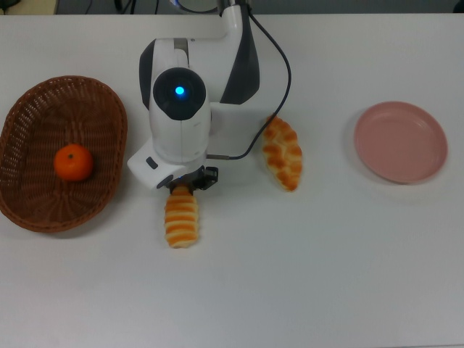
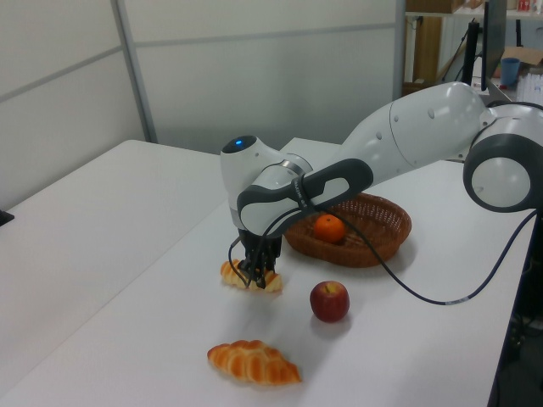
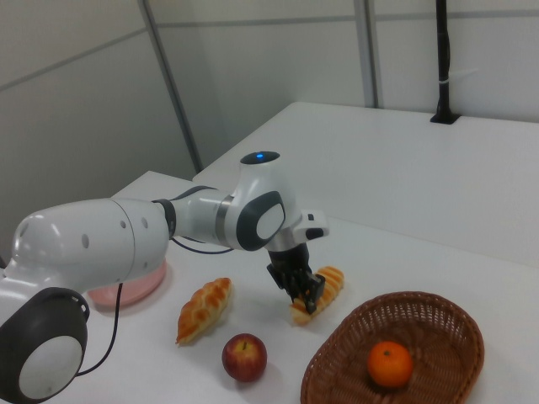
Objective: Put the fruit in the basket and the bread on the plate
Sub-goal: 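Grasp the striped roll and carry it onto the pink plate, then release the roll on the plate and raise the gripper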
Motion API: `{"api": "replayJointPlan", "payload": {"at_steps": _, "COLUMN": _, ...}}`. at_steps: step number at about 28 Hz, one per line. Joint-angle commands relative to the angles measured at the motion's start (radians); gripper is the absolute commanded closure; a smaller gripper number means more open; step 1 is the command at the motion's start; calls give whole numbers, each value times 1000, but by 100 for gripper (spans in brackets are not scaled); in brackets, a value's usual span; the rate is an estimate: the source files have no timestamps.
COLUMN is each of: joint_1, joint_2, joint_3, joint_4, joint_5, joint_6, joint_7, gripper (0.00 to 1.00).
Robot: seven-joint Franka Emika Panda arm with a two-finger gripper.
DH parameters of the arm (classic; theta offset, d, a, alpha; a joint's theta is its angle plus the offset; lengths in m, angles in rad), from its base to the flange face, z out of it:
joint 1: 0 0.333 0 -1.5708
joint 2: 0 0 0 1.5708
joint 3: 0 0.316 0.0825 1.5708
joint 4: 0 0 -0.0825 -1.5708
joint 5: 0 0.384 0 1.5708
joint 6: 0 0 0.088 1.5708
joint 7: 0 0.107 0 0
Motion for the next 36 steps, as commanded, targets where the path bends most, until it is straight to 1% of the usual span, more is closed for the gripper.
{"api": "replayJointPlan", "payload": {"at_steps": 1, "joint_1": 65, "joint_2": -61, "joint_3": -12, "joint_4": -16, "joint_5": 3, "joint_6": 11, "joint_7": 77, "gripper": 63}}
{"api": "replayJointPlan", "payload": {"at_steps": 3, "joint_1": 99, "joint_2": -91, "joint_3": -12, "joint_4": -16, "joint_5": 8, "joint_6": -1, "joint_7": 92, "gripper": 63}}
{"api": "replayJointPlan", "payload": {"at_steps": 8, "joint_1": 174, "joint_2": -124, "joint_3": -12, "joint_4": -10, "joint_5": 8, "joint_6": -46, "joint_7": 131, "gripper": 63}}
{"api": "replayJointPlan", "payload": {"at_steps": 9, "joint_1": 205, "joint_2": -139, "joint_3": -10, "joint_4": -10, "joint_5": 6, "joint_6": -56, "joint_7": 147, "gripper": 63}}
{"api": "replayJointPlan", "payload": {"at_steps": 12, "joint_1": 259, "joint_2": -159, "joint_3": -10, "joint_4": -10, "joint_5": 6, "joint_6": -79, "joint_7": 172, "gripper": 63}}
{"api": "replayJointPlan", "payload": {"at_steps": 13, "joint_1": 292, "joint_2": -167, "joint_3": -10, "joint_4": -10, "joint_5": 6, "joint_6": -92, "joint_7": 181, "gripper": 62}}
{"api": "replayJointPlan", "payload": {"at_steps": 17, "joint_1": 355, "joint_2": -179, "joint_3": -9, "joint_4": -10, "joint_5": 8, "joint_6": -109, "joint_7": 193, "gripper": 62}}
{"api": "replayJointPlan", "payload": {"at_steps": 18, "joint_1": 389, "joint_2": -184, "joint_3": -9, "joint_4": -10, "joint_5": 9, "joint_6": -115, "joint_7": 195, "gripper": 62}}
{"api": "replayJointPlan", "payload": {"at_steps": 23, "joint_1": 489, "joint_2": -179, "joint_3": -9, "joint_4": -12, "joint_5": 9, "joint_6": -119, "joint_7": 195, "gripper": 62}}
{"api": "replayJointPlan", "payload": {"at_steps": 28, "joint_1": 562, "joint_2": -168, "joint_3": -7, "joint_4": -12, "joint_5": 6, "joint_6": -110, "joint_7": 212, "gripper": 62}}
{"api": "replayJointPlan", "payload": {"at_steps": 33, "joint_1": 618, "joint_2": -142, "joint_3": -9, "joint_4": -10, "joint_5": -5, "joint_6": -106, "joint_7": 241, "gripper": 62}}
{"api": "replayJointPlan", "payload": {"at_steps": 36, "joint_1": 629, "joint_2": -133, "joint_3": -7, "joint_4": -10, "joint_5": -14, "joint_6": -106, "joint_7": 243, "gripper": 62}}
